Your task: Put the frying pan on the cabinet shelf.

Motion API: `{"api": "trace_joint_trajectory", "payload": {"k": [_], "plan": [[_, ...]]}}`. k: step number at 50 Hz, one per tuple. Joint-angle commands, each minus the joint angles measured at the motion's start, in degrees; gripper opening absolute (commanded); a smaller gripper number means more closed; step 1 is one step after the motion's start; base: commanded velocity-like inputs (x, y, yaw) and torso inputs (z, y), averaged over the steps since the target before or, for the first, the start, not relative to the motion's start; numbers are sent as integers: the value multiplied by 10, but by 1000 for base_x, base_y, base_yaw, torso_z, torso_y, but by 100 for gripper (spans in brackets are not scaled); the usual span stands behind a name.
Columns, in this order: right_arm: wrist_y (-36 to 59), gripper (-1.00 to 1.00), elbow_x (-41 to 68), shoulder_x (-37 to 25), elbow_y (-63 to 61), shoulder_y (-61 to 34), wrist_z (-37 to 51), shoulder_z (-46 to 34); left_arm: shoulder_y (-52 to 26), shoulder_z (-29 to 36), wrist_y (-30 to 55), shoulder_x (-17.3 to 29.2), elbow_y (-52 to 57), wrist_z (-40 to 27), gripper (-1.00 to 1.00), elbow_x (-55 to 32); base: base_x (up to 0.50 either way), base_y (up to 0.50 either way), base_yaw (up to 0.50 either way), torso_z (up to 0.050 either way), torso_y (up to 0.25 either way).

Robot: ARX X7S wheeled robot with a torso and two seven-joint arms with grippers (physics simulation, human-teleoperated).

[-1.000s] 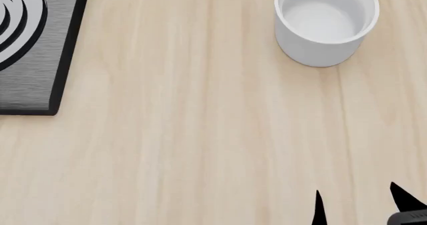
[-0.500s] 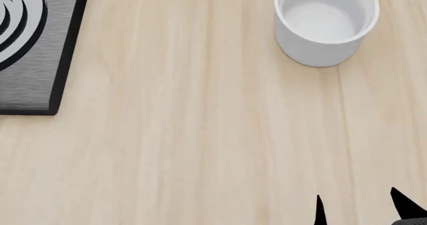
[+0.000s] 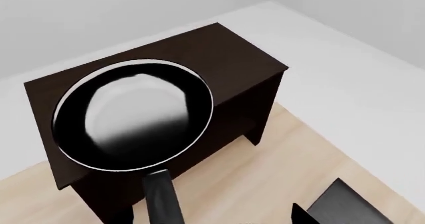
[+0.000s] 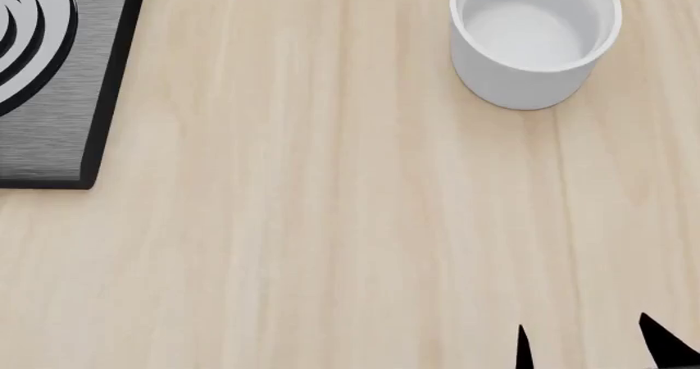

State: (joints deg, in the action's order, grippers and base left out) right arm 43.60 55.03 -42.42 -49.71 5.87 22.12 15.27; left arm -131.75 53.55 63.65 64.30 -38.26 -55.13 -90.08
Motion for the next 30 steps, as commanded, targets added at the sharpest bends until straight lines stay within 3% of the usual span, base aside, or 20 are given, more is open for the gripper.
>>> {"api": "trace_joint_trajectory", "payload": {"k": [1, 10, 16, 30], "plan": [[-12, 100, -4, 2, -10, 21, -2, 11, 7, -25, 42, 22, 74, -3, 100, -32, 0, 0, 0, 0, 0], [-19, 100, -1, 4, -28, 48, 0, 25, 30, -42, 64, 33, 147, -15, 100, -87, 0, 0, 0, 0, 0], [-21, 100, 4, 2, -35, 61, 2, 36, 24, -36, 93, 24, 182, 0, 100, -77, 0, 0, 0, 0, 0], [-38, 100, -3, 8, -48, 105, -5, 55, 81, -59, 67, 40, 272, -28, 100, -168, 0, 0, 0, 0, 0]]}}
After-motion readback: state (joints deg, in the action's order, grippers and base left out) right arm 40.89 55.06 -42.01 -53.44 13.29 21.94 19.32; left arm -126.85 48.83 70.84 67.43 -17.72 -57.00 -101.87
